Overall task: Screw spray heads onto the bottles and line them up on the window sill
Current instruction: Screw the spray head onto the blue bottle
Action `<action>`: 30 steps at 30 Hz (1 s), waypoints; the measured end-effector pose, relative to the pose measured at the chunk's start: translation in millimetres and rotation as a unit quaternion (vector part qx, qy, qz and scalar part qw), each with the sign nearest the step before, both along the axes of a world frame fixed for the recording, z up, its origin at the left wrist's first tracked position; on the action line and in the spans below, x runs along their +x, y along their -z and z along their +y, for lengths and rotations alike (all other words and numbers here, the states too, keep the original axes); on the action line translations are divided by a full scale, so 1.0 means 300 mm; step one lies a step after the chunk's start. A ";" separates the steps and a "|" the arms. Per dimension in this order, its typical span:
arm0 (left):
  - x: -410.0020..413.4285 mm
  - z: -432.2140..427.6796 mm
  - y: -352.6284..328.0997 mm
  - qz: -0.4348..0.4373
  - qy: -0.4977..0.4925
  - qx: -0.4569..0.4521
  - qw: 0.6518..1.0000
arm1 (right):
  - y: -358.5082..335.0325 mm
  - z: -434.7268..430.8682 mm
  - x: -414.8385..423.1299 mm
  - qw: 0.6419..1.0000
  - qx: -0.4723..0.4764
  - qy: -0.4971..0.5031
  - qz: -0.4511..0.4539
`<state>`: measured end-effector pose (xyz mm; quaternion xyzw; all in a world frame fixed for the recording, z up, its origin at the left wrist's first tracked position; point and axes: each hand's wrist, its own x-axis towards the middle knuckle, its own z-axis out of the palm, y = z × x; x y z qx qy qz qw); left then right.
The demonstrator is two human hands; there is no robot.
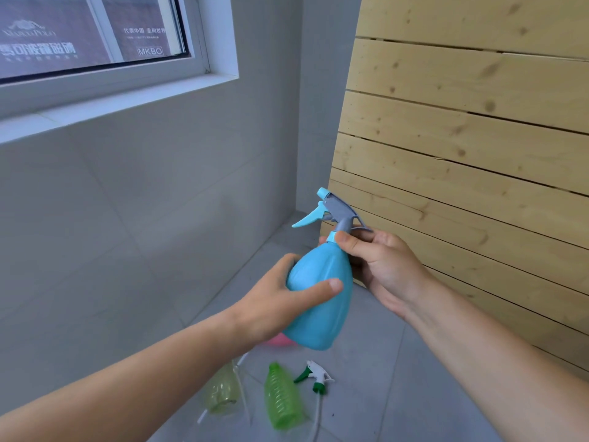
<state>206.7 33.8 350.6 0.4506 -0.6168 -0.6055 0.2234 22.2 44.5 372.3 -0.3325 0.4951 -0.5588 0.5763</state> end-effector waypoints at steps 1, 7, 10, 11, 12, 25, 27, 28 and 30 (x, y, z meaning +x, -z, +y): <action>0.009 -0.003 0.005 0.024 0.024 0.040 0.999 | -0.003 0.004 -0.001 1.000 0.001 -0.008 -0.002; 0.019 0.000 0.025 0.107 0.086 0.120 0.983 | -0.006 0.023 0.018 0.999 -0.014 -0.046 -0.017; 0.008 0.001 0.024 0.087 0.053 0.079 0.992 | -0.012 0.021 0.021 0.999 -0.019 -0.026 -0.005; 0.006 0.002 0.021 0.083 0.043 0.070 0.993 | -0.012 0.020 0.023 1.000 -0.022 -0.021 -0.005; 0.004 0.002 0.018 0.080 0.034 0.061 0.994 | -0.011 0.018 0.025 1.000 -0.025 -0.018 -0.007; 0.012 -0.033 -0.002 0.064 0.019 0.085 0.994 | 0.017 -0.022 0.014 0.999 -0.015 0.003 -0.029; 0.024 -0.037 0.001 0.091 0.038 0.125 0.987 | 0.016 -0.022 0.010 0.999 -0.013 0.005 -0.032; 0.037 -0.045 0.000 0.098 0.042 0.133 0.985 | 0.013 -0.027 0.015 1.000 -0.014 0.009 -0.019; 0.060 -0.063 -0.006 0.102 0.041 0.119 0.987 | 0.006 -0.028 0.031 0.999 -0.019 0.029 0.029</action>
